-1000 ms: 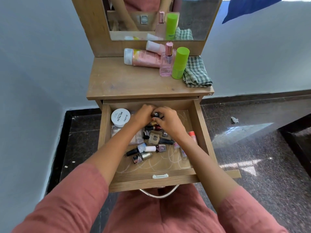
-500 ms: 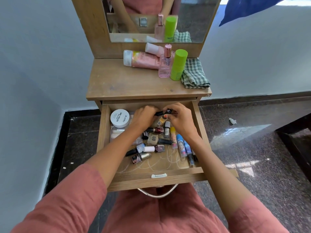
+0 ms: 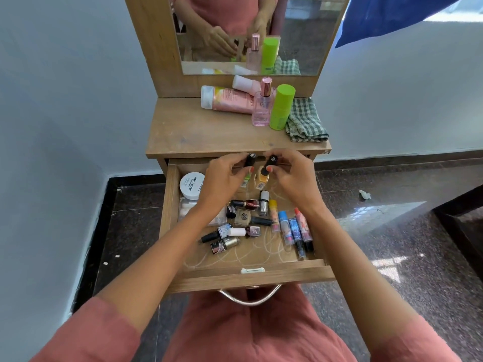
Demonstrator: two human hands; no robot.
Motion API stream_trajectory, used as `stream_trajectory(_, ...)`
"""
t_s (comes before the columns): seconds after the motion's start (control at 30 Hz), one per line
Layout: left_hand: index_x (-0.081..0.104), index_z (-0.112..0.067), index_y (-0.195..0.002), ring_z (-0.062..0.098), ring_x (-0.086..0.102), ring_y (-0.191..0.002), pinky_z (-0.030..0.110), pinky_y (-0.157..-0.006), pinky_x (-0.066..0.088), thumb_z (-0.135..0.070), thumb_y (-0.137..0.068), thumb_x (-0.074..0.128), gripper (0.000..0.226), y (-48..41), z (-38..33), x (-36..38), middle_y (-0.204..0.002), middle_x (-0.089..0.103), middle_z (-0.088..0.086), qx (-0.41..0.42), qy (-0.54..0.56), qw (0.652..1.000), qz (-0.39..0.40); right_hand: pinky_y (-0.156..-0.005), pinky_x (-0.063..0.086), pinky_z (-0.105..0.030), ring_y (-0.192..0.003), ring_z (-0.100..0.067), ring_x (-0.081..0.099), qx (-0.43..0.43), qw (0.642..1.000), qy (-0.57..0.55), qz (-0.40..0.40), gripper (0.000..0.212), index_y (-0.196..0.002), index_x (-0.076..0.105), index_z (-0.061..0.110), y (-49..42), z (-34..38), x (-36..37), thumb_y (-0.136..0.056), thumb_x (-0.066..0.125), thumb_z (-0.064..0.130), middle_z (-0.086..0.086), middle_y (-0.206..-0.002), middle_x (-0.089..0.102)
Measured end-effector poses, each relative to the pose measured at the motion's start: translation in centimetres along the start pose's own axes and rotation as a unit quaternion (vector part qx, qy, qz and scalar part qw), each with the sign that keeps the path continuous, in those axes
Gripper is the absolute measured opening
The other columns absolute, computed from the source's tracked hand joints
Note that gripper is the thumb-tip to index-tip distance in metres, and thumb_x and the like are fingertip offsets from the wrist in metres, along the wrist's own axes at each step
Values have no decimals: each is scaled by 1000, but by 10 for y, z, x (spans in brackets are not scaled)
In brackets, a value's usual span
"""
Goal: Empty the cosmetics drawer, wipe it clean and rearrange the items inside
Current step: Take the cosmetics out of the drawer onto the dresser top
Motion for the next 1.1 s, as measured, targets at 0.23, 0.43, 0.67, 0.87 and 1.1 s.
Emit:
stream_trajectory(0.23,59,-2,-118,5,58,-96,2,-81,43,-5,-81,65,37,-19,-21,-47,-104,59,-7,1,50,997,-64,-69,42,1,-77,5,53,-46,999,-27,-8,28,-106,64,4,-27,39,5,-80,59,-7,2,-98,60)
stream_trajectory(0.43,64,-4,-112,8,62,-95,8,-83,45,-5,-82,64,30,-41,0,-69,-103,66,-1,-2,20,994,-104,-68,40,0,-85,-12,54,-87,996,-18,-11,29,-104,63,-2,-57,58,39,-78,57,-12,-13,-105,64)
stream_trajectory(0.67,62,-2,-115,9,59,-95,15,-85,46,-2,-82,63,33,-54,20,-72,-111,67,12,-36,12,992,-121,-75,44,-12,-88,-13,53,-97,995,-6,6,34,-107,62,-2,-79,57,68,-76,54,-15,-17,-108,65)
stream_trajectory(0.87,62,-3,-115,8,59,-93,0,-77,41,-3,-83,63,33,-60,25,-72,-110,67,10,-45,18,991,-126,-72,39,-1,-88,-11,53,-98,995,-8,10,33,-107,63,-3,-84,59,72,-77,54,-14,-17,-108,65)
stream_trajectory(1.1,62,-4,-115,13,60,-103,12,-86,43,-6,-83,63,32,-59,28,-70,-113,66,10,-58,18,991,-118,-81,45,-15,-96,-22,61,-100,995,7,25,43,-115,56,-2,-79,55,80,-74,60,-12,-16,-107,65)
Point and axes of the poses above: each hand's wrist, its own y-axis away from the middle knuckle, its own x-axis out of the palm, z = x × y, the point moved 7 cm from there along -y, towards the middle knuckle
